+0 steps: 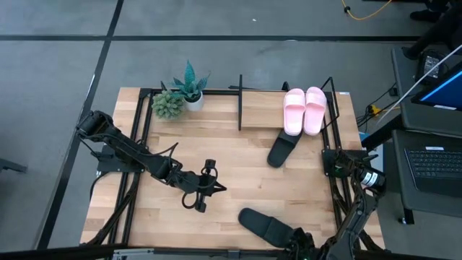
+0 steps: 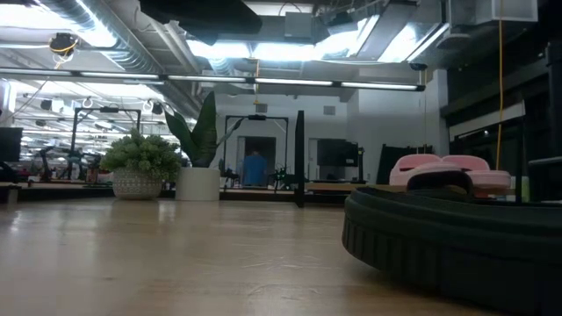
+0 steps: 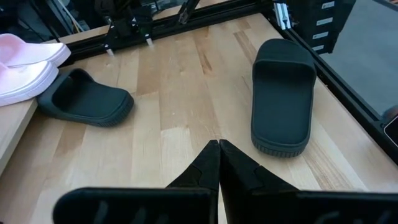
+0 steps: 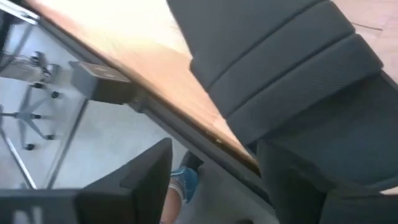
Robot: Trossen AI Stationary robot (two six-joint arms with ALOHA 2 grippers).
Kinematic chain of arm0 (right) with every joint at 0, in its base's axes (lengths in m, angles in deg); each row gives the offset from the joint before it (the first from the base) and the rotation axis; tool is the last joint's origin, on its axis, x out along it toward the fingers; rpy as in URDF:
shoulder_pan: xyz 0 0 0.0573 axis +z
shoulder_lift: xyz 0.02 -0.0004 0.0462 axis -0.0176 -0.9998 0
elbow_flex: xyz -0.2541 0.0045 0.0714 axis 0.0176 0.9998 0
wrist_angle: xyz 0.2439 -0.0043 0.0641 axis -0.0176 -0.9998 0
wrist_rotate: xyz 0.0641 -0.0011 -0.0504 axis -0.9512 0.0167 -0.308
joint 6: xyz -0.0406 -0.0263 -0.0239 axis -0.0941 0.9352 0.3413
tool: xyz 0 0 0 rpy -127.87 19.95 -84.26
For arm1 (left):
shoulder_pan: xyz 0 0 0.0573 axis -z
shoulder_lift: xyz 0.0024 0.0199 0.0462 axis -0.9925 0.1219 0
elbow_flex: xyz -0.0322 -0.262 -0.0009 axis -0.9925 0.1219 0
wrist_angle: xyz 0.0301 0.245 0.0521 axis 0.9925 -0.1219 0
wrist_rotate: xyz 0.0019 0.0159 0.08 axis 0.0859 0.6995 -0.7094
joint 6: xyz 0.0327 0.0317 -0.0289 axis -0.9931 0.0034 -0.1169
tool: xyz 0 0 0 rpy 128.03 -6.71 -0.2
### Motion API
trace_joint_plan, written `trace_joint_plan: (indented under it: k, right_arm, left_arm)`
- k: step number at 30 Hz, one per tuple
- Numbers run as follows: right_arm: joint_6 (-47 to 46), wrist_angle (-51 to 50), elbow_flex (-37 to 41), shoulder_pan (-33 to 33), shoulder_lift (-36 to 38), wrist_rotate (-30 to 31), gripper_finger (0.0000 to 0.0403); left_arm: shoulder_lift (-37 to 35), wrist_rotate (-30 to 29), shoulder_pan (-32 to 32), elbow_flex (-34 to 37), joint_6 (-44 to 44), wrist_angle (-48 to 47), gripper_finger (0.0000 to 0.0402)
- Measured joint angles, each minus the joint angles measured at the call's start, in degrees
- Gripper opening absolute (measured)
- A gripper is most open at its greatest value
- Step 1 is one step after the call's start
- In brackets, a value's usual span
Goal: Pick and place slides into the shelf
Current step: Put the bottom black slide on the shelf
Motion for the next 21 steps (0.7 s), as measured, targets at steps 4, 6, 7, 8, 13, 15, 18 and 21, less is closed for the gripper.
trace_joint_plan:
  k: [4, 6, 7, 8, 13, 15, 18, 21]
  right_arm:
    - [-0.01, -0.23, 0.55, -0.89, 0.0, -3.99, 0.0251]
    - [0.01, 0.09, 1.29, -1.07, 0.0, -4.43, 0.0253]
    - [-0.01, 0.18, 1.66, -1.16, 0.0, -4.44, 0.0253]
    - [-0.04, 0.21, 2.1, -1.25, 0.0, -4.45, 0.0252]
    - [0.01, 1.12, 4.46, -1.57, -0.04, -4.12, 0.0249]
    - [0.1, 1.66, 5.05, -1.75, -0.04, -4.0, 0.0248]
    - [1.12, 1.73, 5.18, -1.89, -0.04, -3.32, 0.0248]
    - [2.88, 1.8, 5.18, -2.02, -0.04, -1.22, 0.0248]
  left_arm:
    - [0.0, 0.0, 0.0, 0.0, 0.0, -0.02, 0.0]
    - [0.0, 0.0, 0.0, 0.0, 0.0, -0.02, 0.0]
    - [0.0, 0.0, 0.0, 0.0, 0.0, -0.08, 0.0]
    - [0.0, 0.0, 0.0, 0.0, -0.02, -0.26, 0.0]
    - [0.0, 0.0, 0.0, 0.0, -0.02, -0.58, 0.0]
    - [0.0, 0.0, 0.0, 0.0, -0.02, -0.68, 0.0]
    - [0.0, 0.0, 0.0, 0.0, -0.02, -0.72, 0.0]
    - [0.0, 0.0, 0.0, 0.0, -0.05, -0.86, 0.0]
